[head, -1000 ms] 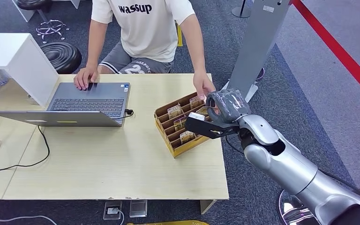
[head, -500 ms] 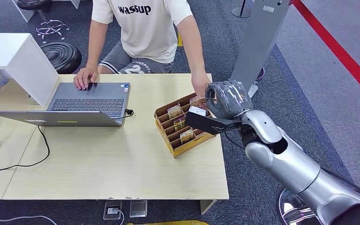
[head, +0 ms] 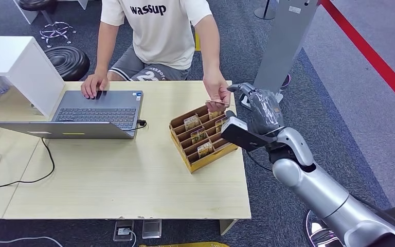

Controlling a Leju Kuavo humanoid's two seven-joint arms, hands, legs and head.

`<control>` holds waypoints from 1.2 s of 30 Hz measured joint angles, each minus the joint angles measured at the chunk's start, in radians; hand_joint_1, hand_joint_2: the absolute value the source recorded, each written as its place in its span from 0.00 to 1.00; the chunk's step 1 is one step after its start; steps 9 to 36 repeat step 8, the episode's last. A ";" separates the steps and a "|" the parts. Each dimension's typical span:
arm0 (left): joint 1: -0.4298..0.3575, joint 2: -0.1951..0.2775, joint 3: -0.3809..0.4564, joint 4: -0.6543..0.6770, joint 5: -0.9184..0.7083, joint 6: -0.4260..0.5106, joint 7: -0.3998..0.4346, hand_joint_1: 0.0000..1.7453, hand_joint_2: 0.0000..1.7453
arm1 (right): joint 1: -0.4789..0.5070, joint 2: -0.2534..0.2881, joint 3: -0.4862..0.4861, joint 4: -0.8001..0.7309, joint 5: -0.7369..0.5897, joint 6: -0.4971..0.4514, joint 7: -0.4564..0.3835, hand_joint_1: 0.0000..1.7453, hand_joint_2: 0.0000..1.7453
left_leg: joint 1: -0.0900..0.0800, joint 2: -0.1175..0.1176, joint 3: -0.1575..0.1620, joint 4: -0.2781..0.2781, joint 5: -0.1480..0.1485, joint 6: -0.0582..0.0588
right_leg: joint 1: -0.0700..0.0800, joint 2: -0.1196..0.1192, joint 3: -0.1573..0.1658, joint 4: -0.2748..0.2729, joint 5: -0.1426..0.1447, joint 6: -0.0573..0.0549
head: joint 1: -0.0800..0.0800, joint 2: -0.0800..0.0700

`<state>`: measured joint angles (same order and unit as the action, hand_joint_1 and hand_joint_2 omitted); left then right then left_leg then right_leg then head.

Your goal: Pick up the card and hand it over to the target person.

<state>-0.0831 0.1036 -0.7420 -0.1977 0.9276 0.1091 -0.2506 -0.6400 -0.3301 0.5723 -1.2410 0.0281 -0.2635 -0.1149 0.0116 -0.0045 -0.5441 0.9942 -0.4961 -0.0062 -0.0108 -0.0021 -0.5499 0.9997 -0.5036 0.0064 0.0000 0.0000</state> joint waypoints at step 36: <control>-0.001 0.002 -0.014 -0.001 0.027 0.045 0.012 0.00 0.00 | 0.064 -0.038 0.045 -0.026 -0.542 0.114 -0.077 0.00 1.00 | 0.000 -0.001 0.000 0.001 -0.001 0.000 | 0.000 -0.001 0.001 0.000 -0.001 0.000 | 0.000 0.000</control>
